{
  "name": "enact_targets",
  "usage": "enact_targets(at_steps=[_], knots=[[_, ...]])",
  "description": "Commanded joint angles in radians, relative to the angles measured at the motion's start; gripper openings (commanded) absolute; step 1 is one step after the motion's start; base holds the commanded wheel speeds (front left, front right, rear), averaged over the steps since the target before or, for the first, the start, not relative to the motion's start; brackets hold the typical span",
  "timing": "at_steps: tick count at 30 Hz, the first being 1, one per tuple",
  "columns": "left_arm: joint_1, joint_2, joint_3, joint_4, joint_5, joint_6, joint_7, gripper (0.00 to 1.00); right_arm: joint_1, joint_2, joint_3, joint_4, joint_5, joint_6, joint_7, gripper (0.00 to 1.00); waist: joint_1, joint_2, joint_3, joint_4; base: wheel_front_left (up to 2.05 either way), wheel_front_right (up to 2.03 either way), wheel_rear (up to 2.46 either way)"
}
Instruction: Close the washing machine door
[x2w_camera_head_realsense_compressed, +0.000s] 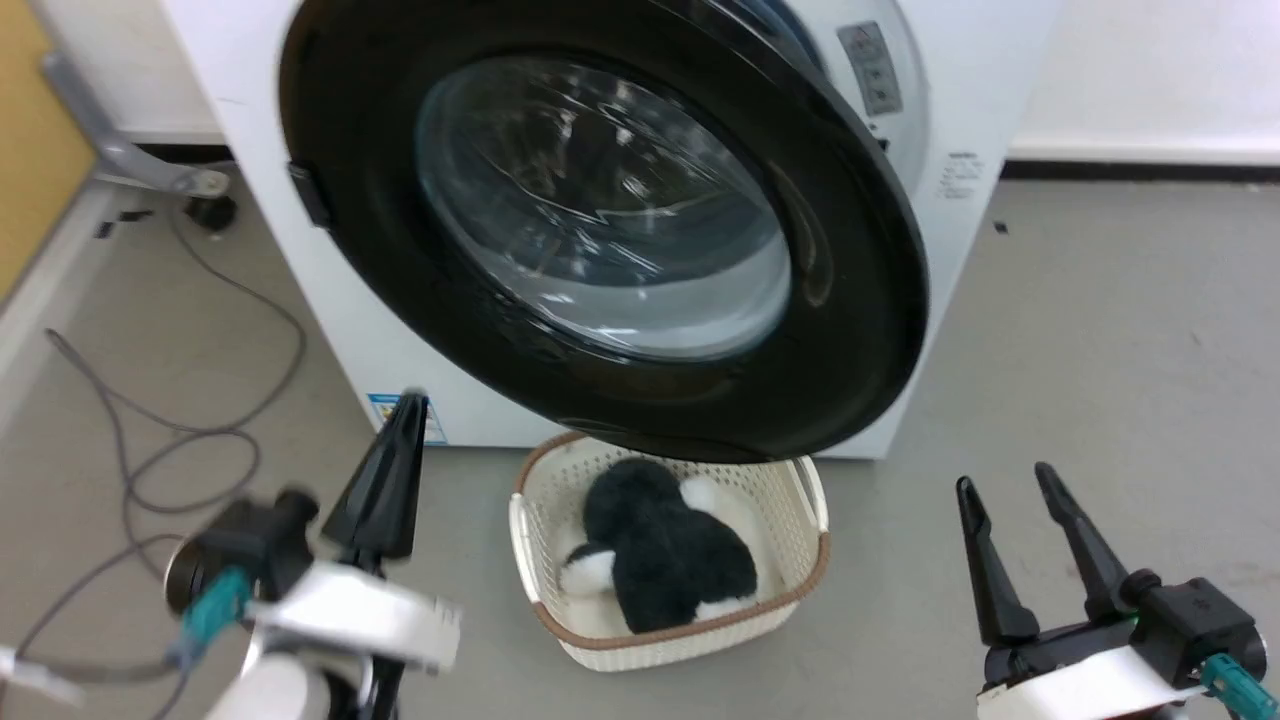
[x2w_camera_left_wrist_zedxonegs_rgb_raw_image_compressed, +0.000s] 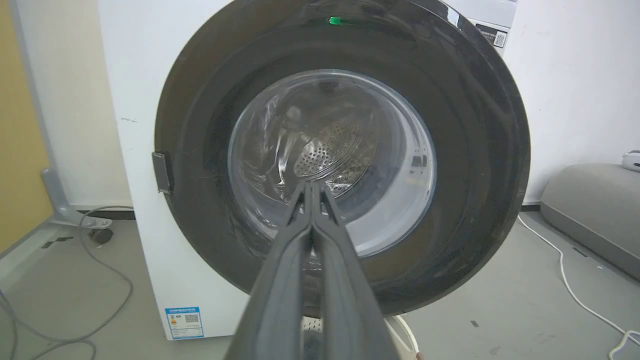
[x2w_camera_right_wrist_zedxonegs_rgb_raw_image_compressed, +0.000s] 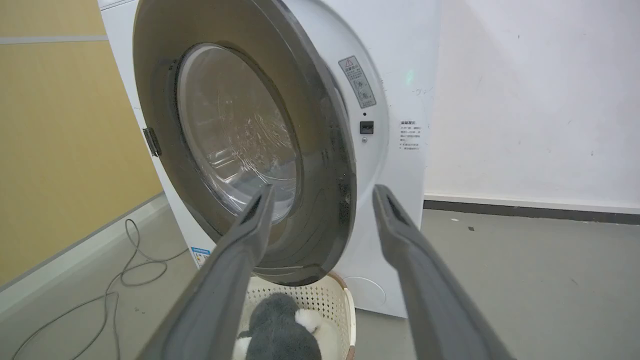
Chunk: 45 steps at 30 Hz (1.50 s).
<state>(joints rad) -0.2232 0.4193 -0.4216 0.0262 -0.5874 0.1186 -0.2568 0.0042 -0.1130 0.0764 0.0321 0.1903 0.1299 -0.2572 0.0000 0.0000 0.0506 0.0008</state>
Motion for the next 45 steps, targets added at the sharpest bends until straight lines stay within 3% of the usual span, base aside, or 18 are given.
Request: enact_targets(at_steps=[1, 2, 3, 4, 20, 21, 22, 33, 45], knots=[[0.054, -0.015, 0.027, -0.031, 0.032, 0.007, -0.005, 0.0, 0.014, -0.004, 0.005, 0.004, -0.001, 0.001, -0.005, 1.0, 0.0, 0.0, -0.023, 0.023, 0.0, 0.0, 0.0], [0.133, -0.051, 0.094, -0.085, 0.082, 0.016, -0.005, 0.22, 0.02, -0.003, 0.008, 0.007, 0.003, 0.001, -0.005, 1.0, 0.0, 0.0, -0.03, 0.035, 0.0, 0.0, 0.0], [0.156, -0.06, 0.111, -0.097, 0.104, 0.017, -0.005, 0.79, 0.021, -0.003, 0.01, 0.009, 0.006, 0.001, -0.005, 1.0, 0.0, 0.0, -0.032, 0.038, 0.0, 0.0, 0.0], [0.176, -0.068, 0.125, -0.106, 0.127, 0.016, -0.005, 1.0, 0.023, -0.004, 0.012, 0.01, 0.007, 0.001, -0.005, 1.0, 0.0, 0.0, -0.033, 0.04, 0.0, 0.0, 0.0], [0.341, -0.213, 0.218, -0.071, 0.332, -0.053, -0.005, 1.0, 0.05, -0.007, 0.022, 0.041, 0.011, 0.001, -0.005, 1.0, 0.0, 0.0, -0.034, 0.067, 0.0, 0.0, 0.0], [0.342, -0.218, 0.219, -0.067, 0.342, -0.059, -0.005, 1.0, 0.051, -0.009, 0.029, 0.05, 0.014, 0.001, -0.004, 0.84, 0.0, 0.0, -0.032, 0.07, 0.0, 0.0, 0.0], [0.342, -0.223, 0.22, -0.063, 0.35, -0.065, -0.005, 1.0, 0.05, -0.016, 0.037, 0.057, 0.012, 0.001, -0.004, 0.0, 0.0, 0.0, -0.03, 0.073, 0.0, 0.0, 0.0], [0.284, -0.273, 0.238, -0.061, 0.404, -0.12, -0.005, 1.0, -0.069, -0.112, 0.126, 0.052, 0.02, 0.001, 0.004, 0.0, 0.0, 0.0, 0.076, 0.138, 0.0, 0.0, 0.0], [0.176, -0.34, 0.242, -0.059, 0.434, -0.17, -0.005, 1.0, -0.413, -0.356, 0.204, 0.164, 0.156, 0.001, 0.085, 0.0, 0.0, 0.0, 0.254, 0.238, 0.0, 0.0, 0.0]])
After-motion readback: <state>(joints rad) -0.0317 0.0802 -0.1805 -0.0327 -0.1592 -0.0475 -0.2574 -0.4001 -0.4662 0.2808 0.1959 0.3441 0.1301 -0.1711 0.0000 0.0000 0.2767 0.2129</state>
